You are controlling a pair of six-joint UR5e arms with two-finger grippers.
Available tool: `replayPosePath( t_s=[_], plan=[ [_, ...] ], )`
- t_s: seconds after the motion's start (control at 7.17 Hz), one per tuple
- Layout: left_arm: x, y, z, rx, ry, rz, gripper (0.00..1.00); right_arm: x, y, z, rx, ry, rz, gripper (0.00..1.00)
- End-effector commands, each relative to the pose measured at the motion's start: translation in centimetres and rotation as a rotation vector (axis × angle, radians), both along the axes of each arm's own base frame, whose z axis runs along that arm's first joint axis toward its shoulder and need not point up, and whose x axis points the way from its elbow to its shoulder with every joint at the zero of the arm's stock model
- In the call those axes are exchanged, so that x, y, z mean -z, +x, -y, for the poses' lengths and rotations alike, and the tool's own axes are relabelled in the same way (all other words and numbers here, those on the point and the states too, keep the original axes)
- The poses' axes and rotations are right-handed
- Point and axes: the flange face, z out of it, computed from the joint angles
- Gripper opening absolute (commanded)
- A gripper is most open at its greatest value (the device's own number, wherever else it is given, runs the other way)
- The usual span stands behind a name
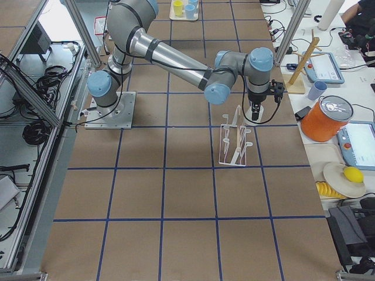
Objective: Transfer IKEA cup to right arm and place on rack
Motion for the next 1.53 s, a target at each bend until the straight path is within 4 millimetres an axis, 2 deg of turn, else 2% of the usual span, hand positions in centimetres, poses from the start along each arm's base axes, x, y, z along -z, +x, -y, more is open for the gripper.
replayPosePath(
  t_s=[0.0, 0.28, 0.56, 0.84, 1.12, 1.25, 1.39],
  plan=[
    [0.0, 0.0, 0.0, 0.000, 0.000, 0.000, 1.00, 0.5, 0.0, -0.2, 0.002, 0.014, 0.006, 0.16],
    [0.0, 0.0, 0.0, 0.000, 0.000, 0.000, 1.00, 1.6, 0.0, -0.1, 0.002, 0.030, 0.014, 0.19],
    [0.1, 0.0, 0.0, 0.000, 0.002, 0.000, 1.00, 1.8, 0.0, -0.2, 0.003, 0.039, 0.018, 0.63],
    [0.1, 0.0, 0.0, 0.000, 0.002, 0.000, 1.00, 2.8, 0.0, -0.2, 0.005, 0.064, 0.029, 0.77],
    [0.0, 0.0, 0.0, 0.000, -0.001, 0.000, 1.00, 3.0, -0.1, -0.3, 0.007, 0.076, 0.033, 1.00],
    [0.0, 0.0, 0.0, 0.000, 0.000, 0.000, 1.00, 3.0, 0.0, -0.4, 0.007, 0.083, 0.036, 1.00],
    [0.1, 0.0, 0.0, 0.000, 0.000, 0.000, 1.00, 2.0, -0.1, -0.3, 0.007, 0.076, 0.031, 1.00]
  ],
)
